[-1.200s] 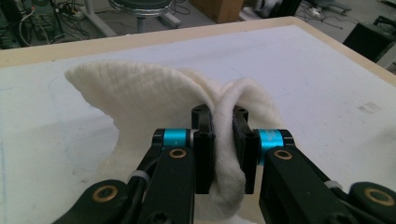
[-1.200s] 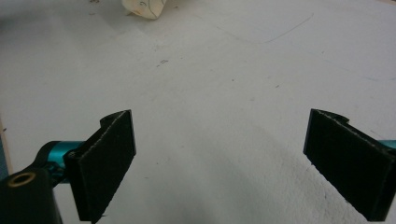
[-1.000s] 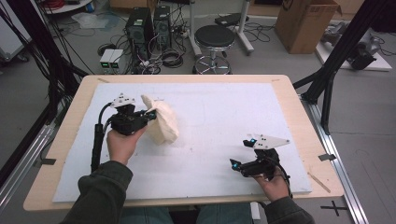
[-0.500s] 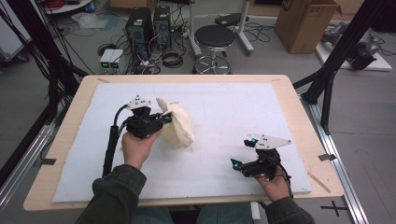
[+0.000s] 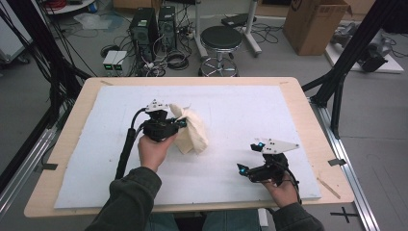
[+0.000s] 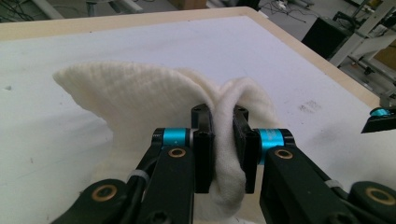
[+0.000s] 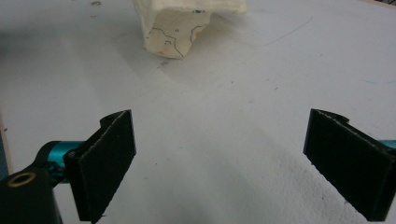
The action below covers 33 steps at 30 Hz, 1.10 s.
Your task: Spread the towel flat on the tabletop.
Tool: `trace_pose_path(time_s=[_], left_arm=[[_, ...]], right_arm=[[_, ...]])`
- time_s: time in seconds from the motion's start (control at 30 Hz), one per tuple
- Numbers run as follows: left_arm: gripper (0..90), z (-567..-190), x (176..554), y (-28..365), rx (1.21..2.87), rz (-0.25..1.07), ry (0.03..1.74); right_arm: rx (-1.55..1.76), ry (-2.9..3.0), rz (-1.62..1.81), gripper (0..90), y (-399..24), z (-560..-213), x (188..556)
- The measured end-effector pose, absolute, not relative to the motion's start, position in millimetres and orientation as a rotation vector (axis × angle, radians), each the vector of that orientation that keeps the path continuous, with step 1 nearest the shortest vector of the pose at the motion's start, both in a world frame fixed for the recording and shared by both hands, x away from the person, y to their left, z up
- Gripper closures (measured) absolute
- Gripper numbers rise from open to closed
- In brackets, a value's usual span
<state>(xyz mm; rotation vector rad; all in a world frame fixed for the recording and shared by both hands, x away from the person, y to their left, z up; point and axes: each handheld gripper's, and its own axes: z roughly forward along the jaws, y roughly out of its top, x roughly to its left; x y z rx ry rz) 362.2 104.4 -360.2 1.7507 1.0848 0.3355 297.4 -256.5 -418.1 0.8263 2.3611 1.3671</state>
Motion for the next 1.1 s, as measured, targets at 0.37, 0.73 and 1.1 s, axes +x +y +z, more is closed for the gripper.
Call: trace_pose_path(time_s=[0.37, 0.73, 1.1], left_arm=[[79.1, -383, 381, 94, 1.795, 0.324, 1.097], [74.5, -401, 392, 85, 1.836, 0.336, 1.088], [44.0, -398, 391, 90, 1.866, 0.369, 1.039]], right_arm=[[0.817, 2.367, 1.370, 8.5, -255, -419, 297], [0.814, 2.383, 1.356, 8.5, -253, -421, 299], [0.820, 2.389, 1.352, 8.5, -254, -422, 299]])
